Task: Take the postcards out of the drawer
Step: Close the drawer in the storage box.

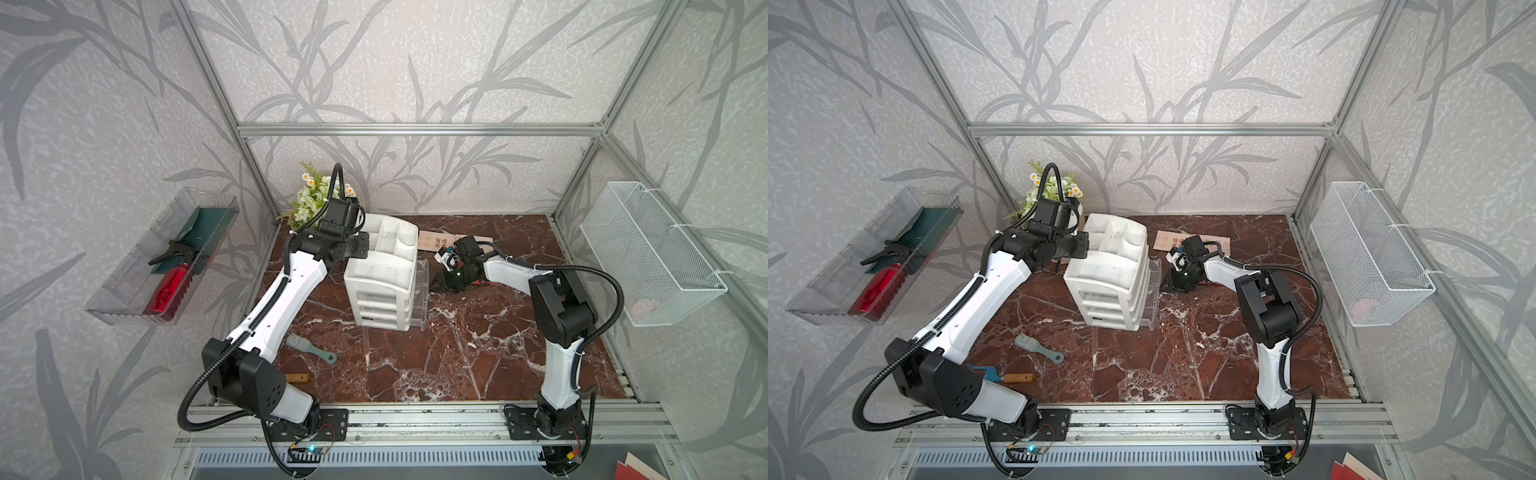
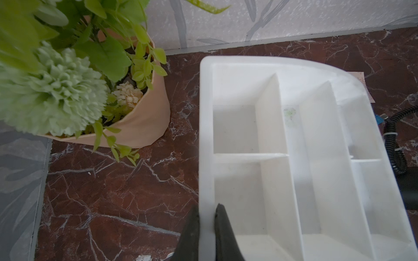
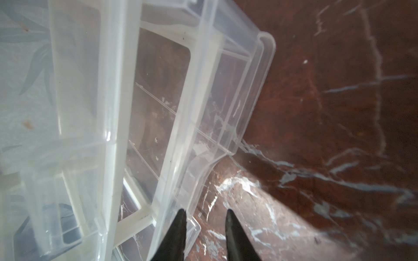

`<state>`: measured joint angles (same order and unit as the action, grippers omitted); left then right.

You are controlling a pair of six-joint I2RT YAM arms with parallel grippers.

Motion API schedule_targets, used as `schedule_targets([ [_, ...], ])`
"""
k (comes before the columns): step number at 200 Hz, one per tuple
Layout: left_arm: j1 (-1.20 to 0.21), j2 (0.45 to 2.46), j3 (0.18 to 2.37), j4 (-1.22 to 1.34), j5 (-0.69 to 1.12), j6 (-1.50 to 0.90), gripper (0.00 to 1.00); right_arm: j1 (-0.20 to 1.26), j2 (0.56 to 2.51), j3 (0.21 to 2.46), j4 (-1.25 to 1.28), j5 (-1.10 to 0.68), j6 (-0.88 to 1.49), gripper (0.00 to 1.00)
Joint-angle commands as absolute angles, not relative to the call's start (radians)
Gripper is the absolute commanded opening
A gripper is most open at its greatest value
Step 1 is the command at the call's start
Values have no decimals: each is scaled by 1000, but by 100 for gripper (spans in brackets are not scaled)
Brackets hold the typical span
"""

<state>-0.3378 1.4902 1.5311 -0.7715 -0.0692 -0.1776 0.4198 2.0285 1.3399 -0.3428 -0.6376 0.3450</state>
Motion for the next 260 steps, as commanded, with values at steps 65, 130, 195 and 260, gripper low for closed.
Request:
schedule_targets([
  [65,-336,1493,1508,-772,-44,-207,8,485,2147,1415,-164,-759,485,30],
  [130,-337,1491,1476,-728,66,-251,12,476,2181,1484,-132,-783,522,30],
  [195,-367,1539,1458,-663,168,-317,20,416,2143,1493,-165,-779,502,30],
  [260,-400,1573,1461,-620,193,-360,24,378,2147,1556,-217,-783,471,30],
])
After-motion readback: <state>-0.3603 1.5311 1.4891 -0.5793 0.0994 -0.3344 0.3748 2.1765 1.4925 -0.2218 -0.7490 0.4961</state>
